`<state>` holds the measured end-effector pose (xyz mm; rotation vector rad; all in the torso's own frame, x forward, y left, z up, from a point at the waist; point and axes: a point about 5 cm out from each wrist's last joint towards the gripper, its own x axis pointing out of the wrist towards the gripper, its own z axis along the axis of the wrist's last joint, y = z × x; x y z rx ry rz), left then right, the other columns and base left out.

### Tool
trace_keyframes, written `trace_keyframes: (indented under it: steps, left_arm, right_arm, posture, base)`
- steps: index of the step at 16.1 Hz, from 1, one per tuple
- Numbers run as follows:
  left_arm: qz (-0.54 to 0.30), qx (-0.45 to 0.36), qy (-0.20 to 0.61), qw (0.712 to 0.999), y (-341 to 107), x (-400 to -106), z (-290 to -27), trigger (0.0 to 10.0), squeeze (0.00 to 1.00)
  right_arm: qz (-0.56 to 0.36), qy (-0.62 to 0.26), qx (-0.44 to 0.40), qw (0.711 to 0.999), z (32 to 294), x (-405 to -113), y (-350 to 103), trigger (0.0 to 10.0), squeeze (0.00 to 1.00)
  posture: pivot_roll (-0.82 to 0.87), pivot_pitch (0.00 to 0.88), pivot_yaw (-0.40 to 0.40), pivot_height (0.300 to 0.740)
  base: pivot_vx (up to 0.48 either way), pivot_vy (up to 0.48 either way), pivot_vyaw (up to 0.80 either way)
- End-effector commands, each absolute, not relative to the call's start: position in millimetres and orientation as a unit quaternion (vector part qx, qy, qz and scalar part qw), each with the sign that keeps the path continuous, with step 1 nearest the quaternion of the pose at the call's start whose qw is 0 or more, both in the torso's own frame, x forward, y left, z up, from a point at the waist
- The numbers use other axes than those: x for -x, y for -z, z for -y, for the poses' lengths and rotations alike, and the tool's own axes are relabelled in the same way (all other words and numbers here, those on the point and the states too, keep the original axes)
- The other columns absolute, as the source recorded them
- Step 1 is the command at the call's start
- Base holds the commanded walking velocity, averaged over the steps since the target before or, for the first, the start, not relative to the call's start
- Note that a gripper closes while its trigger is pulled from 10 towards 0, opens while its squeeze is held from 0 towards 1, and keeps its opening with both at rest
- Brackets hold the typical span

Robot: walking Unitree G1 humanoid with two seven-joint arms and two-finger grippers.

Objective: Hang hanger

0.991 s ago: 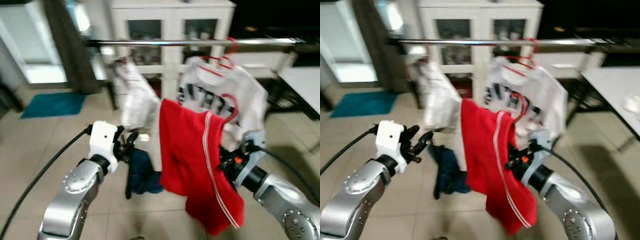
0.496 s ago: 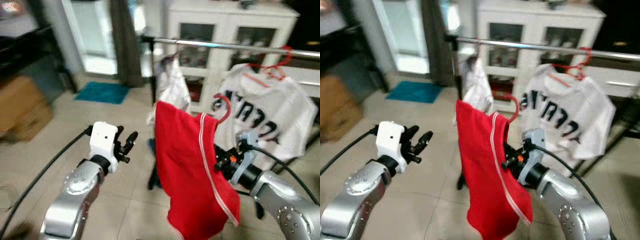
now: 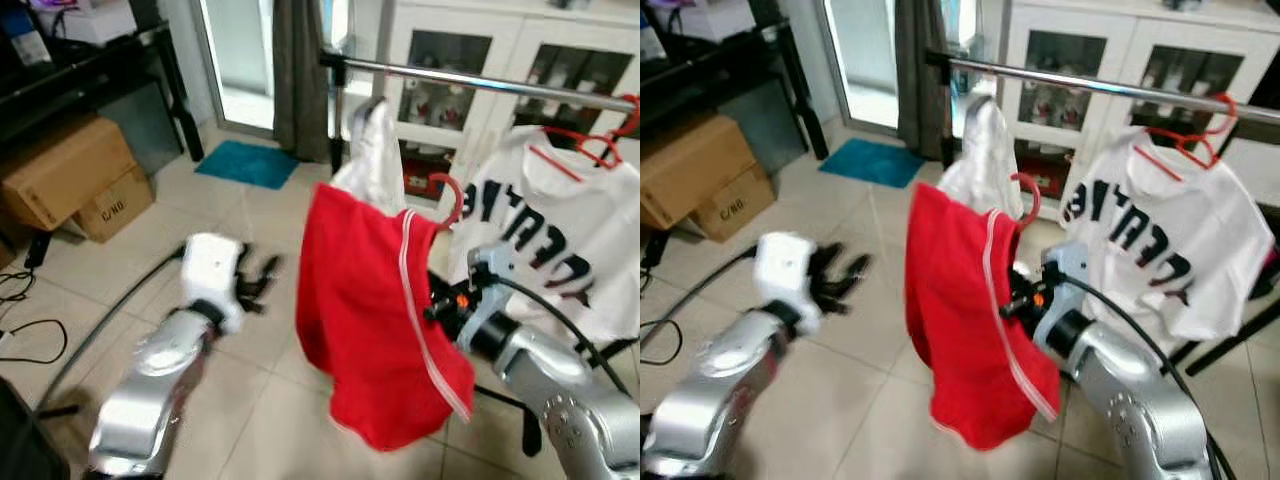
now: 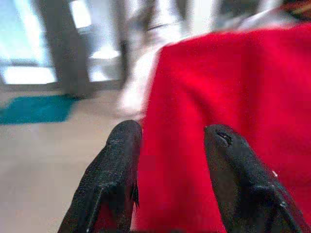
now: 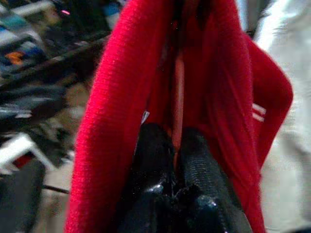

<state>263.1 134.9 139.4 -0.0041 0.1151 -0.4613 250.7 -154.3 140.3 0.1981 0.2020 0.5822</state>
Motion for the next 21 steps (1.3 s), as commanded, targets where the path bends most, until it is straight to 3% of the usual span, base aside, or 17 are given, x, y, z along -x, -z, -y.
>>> trace_keyframes:
  steps: [1, 2, 9, 13, 14, 17, 18, 19, 21]
  left_arm:
    - [-0.047, 0.016, 0.245, 0.968, -143.2, -264.1, -136.2, 10.0, 0.95]
    - [-0.041, 0.041, 0.298, 0.953, -150.0, -264.4, -123.3, 10.0, 1.00]
    - [-0.037, 0.138, 0.473, 0.870, -178.8, -270.3, -77.9, 10.0, 1.00]
    - [-0.038, 0.140, 0.480, 0.865, -183.8, -279.9, -71.0, 10.0, 1.00]
    - [-0.042, 0.130, 0.481, 0.866, -182.1, -283.4, -70.0, 10.0, 0.00]
    - [-0.055, 0.075, 0.451, 0.888, -173.7, -297.5, -71.4, 10.0, 0.00]
    - [-0.048, 0.063, 0.437, 0.896, -172.9, -302.2, -72.7, 3.1, 0.00]
    - [-0.039, 0.068, 0.431, 0.899, -174.3, -305.5, -73.1, 0.0, 0.00]
    - [-0.034, 0.071, 0.434, 0.897, -176.1, -308.3, -71.9, 0.0, 0.00]
  right_arm:
    - [-0.062, -0.290, -0.088, 0.951, 147.6, -255.4, -152.9, 10.0, 0.00]
    - [-0.052, -0.276, -0.075, 0.957, 142.0, -263.4, -156.0, 10.0, 0.00]
    - [-0.033, -0.255, 0.019, 0.966, 121.4, -282.9, -160.8, 10.0, 0.00]
    - [-0.018, -0.252, 0.043, 0.967, 117.1, -283.8, -164.8, 10.0, 0.00]
    - [-0.014, -0.254, 0.046, 0.966, 116.0, -282.8, -166.1, 10.0, 0.00]
    - [-0.005, -0.261, 0.051, 0.964, 113.4, -280.1, -168.4, 10.0, 0.00]
    - [-0.003, -0.262, 0.051, 0.964, 113.5, -279.6, -169.6, 10.0, 0.00]
    - [-0.001, -0.262, 0.051, 0.964, 113.3, -278.9, -170.3, 10.0, 0.00]
    - [0.001, -0.263, 0.051, 0.963, 112.3, -277.9, -171.0, 10.0, 0.00]
  posture:
    - [-0.08, 0.000, 0.020, 0.740]
    - [-0.08, 0.000, 0.022, 0.740]
    - [-0.08, 0.000, 0.026, 0.740]
    - [-0.09, 0.000, 0.041, 0.740]
    - [-0.09, 0.000, 0.044, 0.740]
    - [-0.10, 0.000, 0.052, 0.740]
    - [-0.10, 0.000, 0.054, 0.740]
    - [-0.10, 0.000, 0.055, 0.740]
    - [-0.10, 0.003, 0.058, 0.740]
  base:
    - [0.000, 0.000, 0.00]
    - [0.000, 0.000, 0.00]
    - [0.000, 0.000, 0.00]
    - [0.000, 0.000, 0.00]
    - [0.000, 0.000, 0.00]
    - [0.000, 0.000, 0.00]
    - [0.000, 0.000, 0.00]
    - [0.000, 0.000, 0.00]
    - [0.000, 0.000, 0.00]
